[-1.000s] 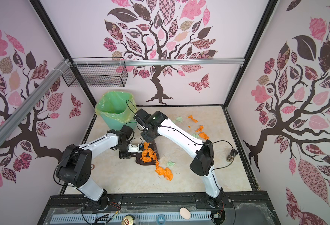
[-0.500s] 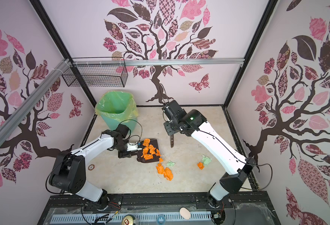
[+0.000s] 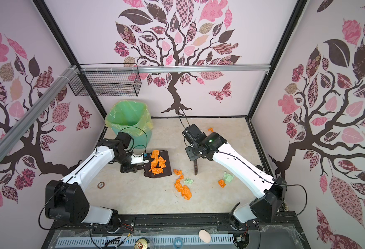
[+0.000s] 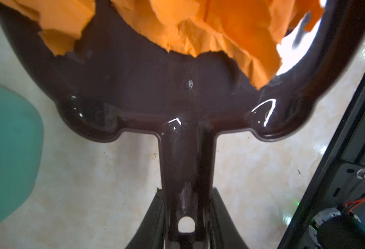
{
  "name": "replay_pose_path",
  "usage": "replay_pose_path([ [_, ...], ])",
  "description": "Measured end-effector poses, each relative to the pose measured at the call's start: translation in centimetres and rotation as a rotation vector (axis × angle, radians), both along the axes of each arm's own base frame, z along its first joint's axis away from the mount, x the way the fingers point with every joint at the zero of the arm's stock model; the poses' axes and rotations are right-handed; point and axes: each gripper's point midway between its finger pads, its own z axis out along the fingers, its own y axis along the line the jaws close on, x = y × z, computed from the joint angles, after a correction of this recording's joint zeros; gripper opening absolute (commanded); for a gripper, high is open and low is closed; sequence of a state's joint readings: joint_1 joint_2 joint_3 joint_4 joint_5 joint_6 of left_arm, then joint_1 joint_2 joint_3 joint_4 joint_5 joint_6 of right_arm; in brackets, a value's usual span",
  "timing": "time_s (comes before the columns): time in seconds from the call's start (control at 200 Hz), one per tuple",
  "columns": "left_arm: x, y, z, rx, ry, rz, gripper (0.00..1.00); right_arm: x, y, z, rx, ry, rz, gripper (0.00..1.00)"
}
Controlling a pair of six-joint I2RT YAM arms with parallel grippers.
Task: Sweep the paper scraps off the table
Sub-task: 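Lift the dustpan toward the green bin with left gripper while right raises brush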
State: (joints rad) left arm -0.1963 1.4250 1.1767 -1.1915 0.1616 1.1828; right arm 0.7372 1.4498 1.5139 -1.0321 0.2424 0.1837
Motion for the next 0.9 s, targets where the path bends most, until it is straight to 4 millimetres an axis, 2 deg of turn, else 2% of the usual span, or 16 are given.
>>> replay_pose_path([
  [0.305, -1.2, 0.8, 4.1, 0.022, -0.01, -0.043, 0.0, -0.1, 0.2, 0.1, 0.031, -0.014, 0.007, 0.0],
  [0.465, -1.1, 1.5, 7.1, 0.024, -0.002, -0.045, 0.0, -0.2, 0.2, 0.1, 0.04, -0.015, 0.01, 0.0],
  [0.675, 0.5, 2.7, 10.4, 0.026, -0.03, -0.033, 0.0, -0.6, 0.1, -0.4, 0.041, -0.005, 0.015, 0.0],
  [0.9, 4.4, 4.0, 12.8, 0.033, -0.099, -0.007, 0.0, -0.5, 0.4, -0.3, 0.055, -0.011, 0.02, 0.0],
])
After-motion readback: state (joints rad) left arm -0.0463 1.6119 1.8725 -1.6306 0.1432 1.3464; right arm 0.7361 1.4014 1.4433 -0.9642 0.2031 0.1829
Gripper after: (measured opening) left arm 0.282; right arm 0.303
